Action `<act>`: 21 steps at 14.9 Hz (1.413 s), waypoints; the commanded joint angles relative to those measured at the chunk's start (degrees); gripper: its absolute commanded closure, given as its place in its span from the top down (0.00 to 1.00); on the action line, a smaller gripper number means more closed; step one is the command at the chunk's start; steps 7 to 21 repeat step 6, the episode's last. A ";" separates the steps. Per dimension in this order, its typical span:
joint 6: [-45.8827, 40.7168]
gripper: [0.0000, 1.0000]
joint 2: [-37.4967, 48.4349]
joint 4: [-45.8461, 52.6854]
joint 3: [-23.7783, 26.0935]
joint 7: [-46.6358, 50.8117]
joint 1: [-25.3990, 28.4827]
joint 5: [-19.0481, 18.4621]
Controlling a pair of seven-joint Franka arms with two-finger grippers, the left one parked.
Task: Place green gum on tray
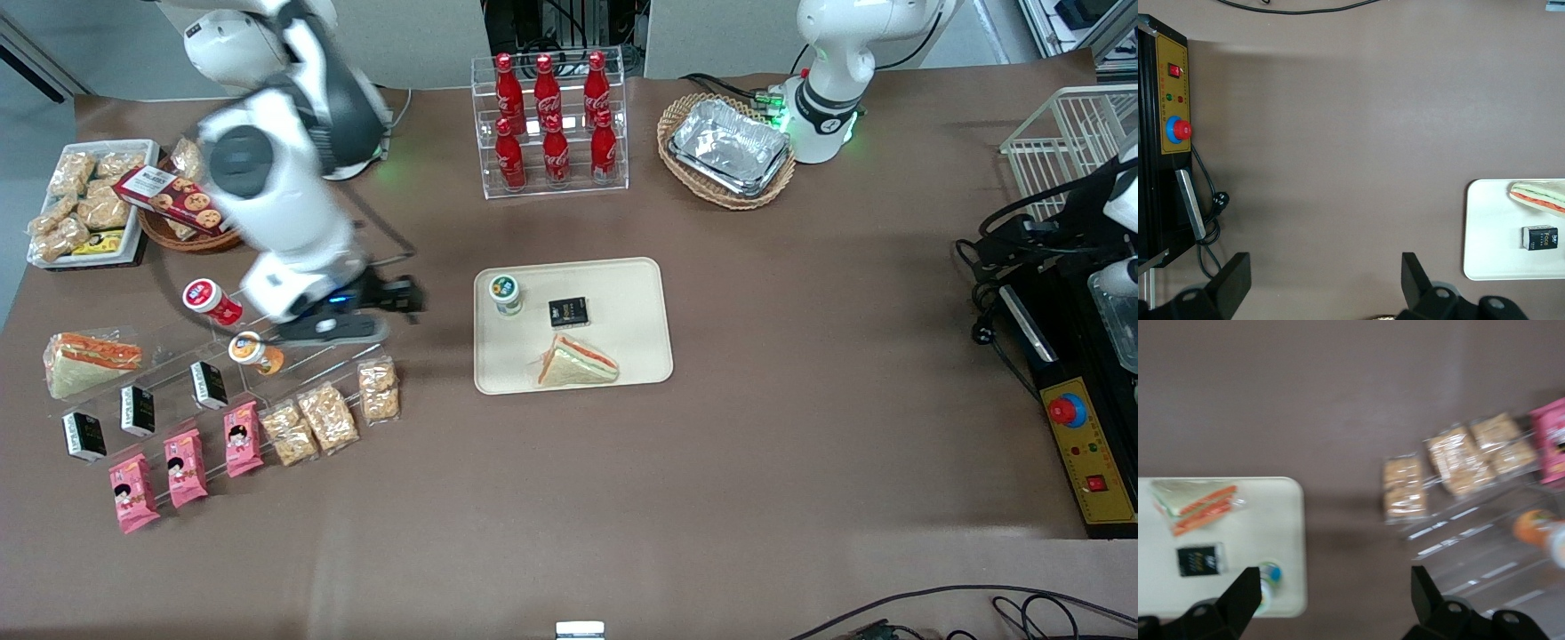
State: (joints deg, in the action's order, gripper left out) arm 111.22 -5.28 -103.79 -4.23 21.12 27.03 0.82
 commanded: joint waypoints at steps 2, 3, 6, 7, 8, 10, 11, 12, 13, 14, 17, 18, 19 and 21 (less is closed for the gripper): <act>-9.53 1.00 1.06 8.24 2.56 -21.52 -14.78 -0.20; -9.70 1.00 1.06 9.04 2.91 -23.91 -17.16 -0.20; -11.71 1.00 1.15 10.45 3.00 -24.55 -19.90 -0.11; -11.71 1.00 1.15 10.45 3.00 -24.55 -19.90 -0.11; -11.71 1.00 1.15 10.45 3.00 -24.55 -19.90 -0.11; -11.71 1.00 1.15 10.45 3.00 -24.55 -19.90 -0.11; -11.71 1.00 1.15 10.45 3.00 -24.55 -19.90 -0.11; -11.71 1.00 1.15 10.45 3.00 -24.55 -19.90 -0.11; -11.71 1.00 1.15 10.45 3.00 -24.55 -19.90 -0.11; -11.71 1.00 1.15 10.45 3.00 -24.55 -19.90 -0.11; -11.71 1.00 1.15 10.45 3.00 -24.55 -19.90 -0.11; -11.71 1.00 1.15 10.45 3.00 -24.55 -19.90 -0.11; -11.71 1.00 1.15 10.45 3.00 -24.55 -19.90 -0.11; -11.71 1.00 1.15 10.45 3.00 -24.55 -19.90 -0.11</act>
